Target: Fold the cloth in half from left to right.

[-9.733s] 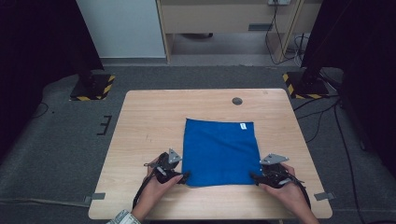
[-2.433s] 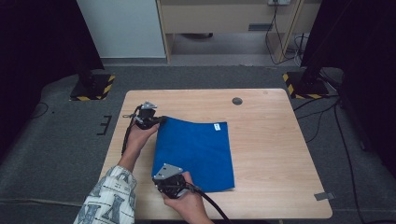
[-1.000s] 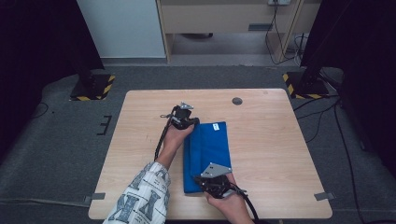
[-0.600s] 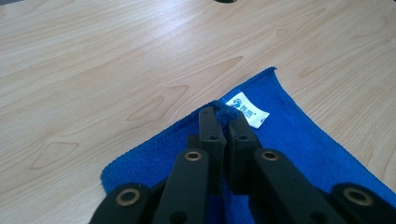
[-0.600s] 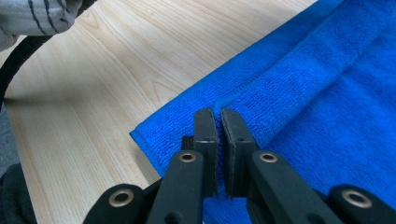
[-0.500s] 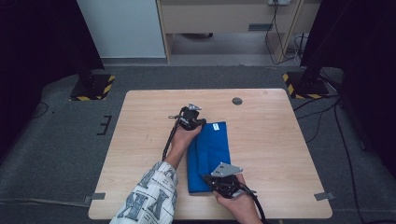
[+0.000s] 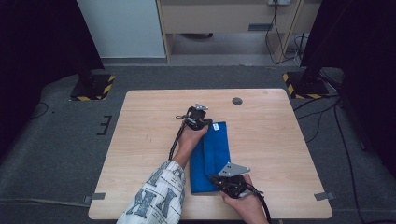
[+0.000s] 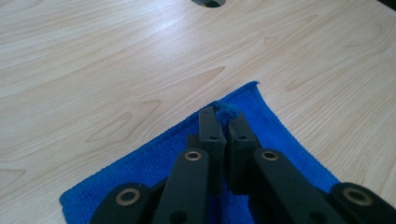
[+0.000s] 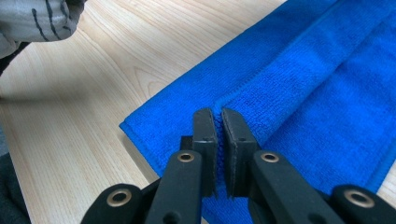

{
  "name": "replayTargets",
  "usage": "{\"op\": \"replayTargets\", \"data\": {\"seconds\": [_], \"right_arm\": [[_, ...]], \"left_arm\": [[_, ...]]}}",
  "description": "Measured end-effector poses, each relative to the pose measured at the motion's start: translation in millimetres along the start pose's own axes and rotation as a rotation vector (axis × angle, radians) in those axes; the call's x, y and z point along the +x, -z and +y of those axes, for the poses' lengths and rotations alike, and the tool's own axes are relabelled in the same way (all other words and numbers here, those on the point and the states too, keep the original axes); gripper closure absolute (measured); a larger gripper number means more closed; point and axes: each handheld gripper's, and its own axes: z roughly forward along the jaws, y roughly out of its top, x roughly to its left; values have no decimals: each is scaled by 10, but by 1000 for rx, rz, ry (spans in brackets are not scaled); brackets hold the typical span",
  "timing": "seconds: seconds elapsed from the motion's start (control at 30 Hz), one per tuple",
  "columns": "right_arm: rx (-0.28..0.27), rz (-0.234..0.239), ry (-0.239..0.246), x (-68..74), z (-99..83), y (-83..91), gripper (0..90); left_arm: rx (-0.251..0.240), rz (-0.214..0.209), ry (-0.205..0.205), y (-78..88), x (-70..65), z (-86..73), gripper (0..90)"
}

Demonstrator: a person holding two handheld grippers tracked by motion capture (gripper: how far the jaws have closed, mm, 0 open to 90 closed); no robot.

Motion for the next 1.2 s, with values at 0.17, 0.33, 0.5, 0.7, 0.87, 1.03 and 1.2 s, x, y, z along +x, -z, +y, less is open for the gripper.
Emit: {"op": "replayTargets", "data": {"seconds": [0.17,0.33,0.5,0.7,0.87,1.03,1.2], "right_arm": [[4,5,2,-5,-11,4,848],[11,7,-2,-16,-26,1,847],[12,-4,-18,-68,-37,28,826],[31,-36,-41,-163,-108,85,824],[31,-35,-51,-192,-133,117,809],[65,-83,-82,-235,-154,130,605],[96,-117,-104,-299,-201,167,369]], "left_arm": [[-4,-10,18,-46,-28,27,867],[-3,-15,16,-86,-63,49,866],[3,-16,28,-146,-66,38,866],[-5,-31,58,-191,-74,54,869],[2,-32,54,-234,-114,47,860],[-22,-61,54,-231,-147,55,755],[-55,-86,59,-205,-170,74,627]]}}
